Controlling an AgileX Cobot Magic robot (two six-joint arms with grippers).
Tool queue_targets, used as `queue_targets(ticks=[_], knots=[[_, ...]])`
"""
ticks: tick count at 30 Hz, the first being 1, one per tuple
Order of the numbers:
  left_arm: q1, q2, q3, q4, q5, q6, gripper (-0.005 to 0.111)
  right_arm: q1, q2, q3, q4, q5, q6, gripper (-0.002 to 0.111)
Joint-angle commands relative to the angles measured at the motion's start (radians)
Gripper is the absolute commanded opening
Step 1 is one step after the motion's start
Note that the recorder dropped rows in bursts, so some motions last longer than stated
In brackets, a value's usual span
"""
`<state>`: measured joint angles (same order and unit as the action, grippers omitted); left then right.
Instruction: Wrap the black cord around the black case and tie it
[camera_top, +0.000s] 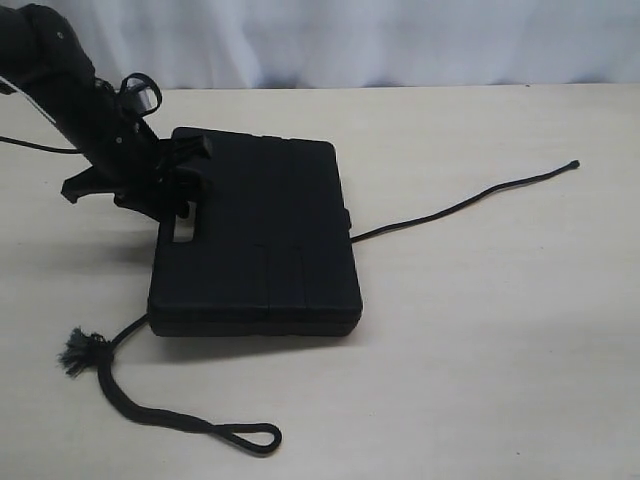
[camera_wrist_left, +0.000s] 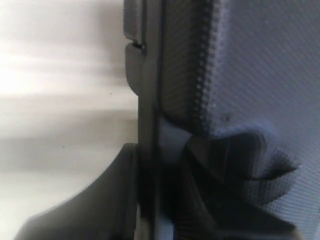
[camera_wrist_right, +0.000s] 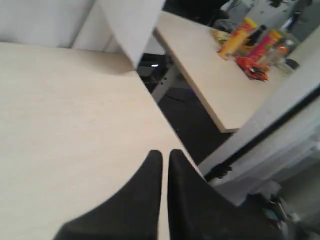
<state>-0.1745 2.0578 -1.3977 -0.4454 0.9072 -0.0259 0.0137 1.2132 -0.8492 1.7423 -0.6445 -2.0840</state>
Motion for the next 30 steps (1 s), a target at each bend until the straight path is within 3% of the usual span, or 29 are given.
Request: queue_targets(ticks=[1,4,7,12,17,20,23,25,27,30], knots=[[0.002,-0.014,-0.012,-0.068,0.014,0.002,0.0,0.181,0.086,0.014,0.002,0.078,-0.035,0.004],[0.002,-0.014,-0.012,-0.068,0.014,0.002,0.0,0.306,0.151,0.01,0.002,0.072,-0.035,0.004],[0.002,-0.014,-0.012,-0.066,0.014,0.002,0.0,0.365,0.225,-0.006,0.002,0.044,-0.035,0.004],[0.002,-0.014,-0.012,-0.064,0.012,0.004,0.0,0.396,0.313,-0.011,0.002,0.031,-0.035,0.004],[0.002,-0.014,-0.012,-0.064,-0.004,0.006,0.0,0.396,0.277,-0.042,0.002,0.21,0.084,0.004],[0.002,-0.014,-0.012,-0.064,-0.004,0.019,0.0,0.39,0.23,-0.054,0.002,0.421,0.193,0.004],[0.002,-0.014,-0.012,-0.064,-0.004,0.019,0.0,0.376,0.206,-0.053,0.0,0.88,0.189,0.004],[0.002,-0.014,-0.012,-0.064,-0.002,0.026,0.0,0.368,0.206,-0.058,-0.124,1.224,0.202,0.004],[0.002,-0.014,-0.012,-0.064,-0.002,0.026,0.0,0.368,0.223,-0.099,-0.371,1.48,0.356,0.004],[0.002,-0.014,-0.012,-0.064,-0.002,0.026,0.0,0.373,0.271,-0.201,-0.869,1.62,0.87,0.004]])
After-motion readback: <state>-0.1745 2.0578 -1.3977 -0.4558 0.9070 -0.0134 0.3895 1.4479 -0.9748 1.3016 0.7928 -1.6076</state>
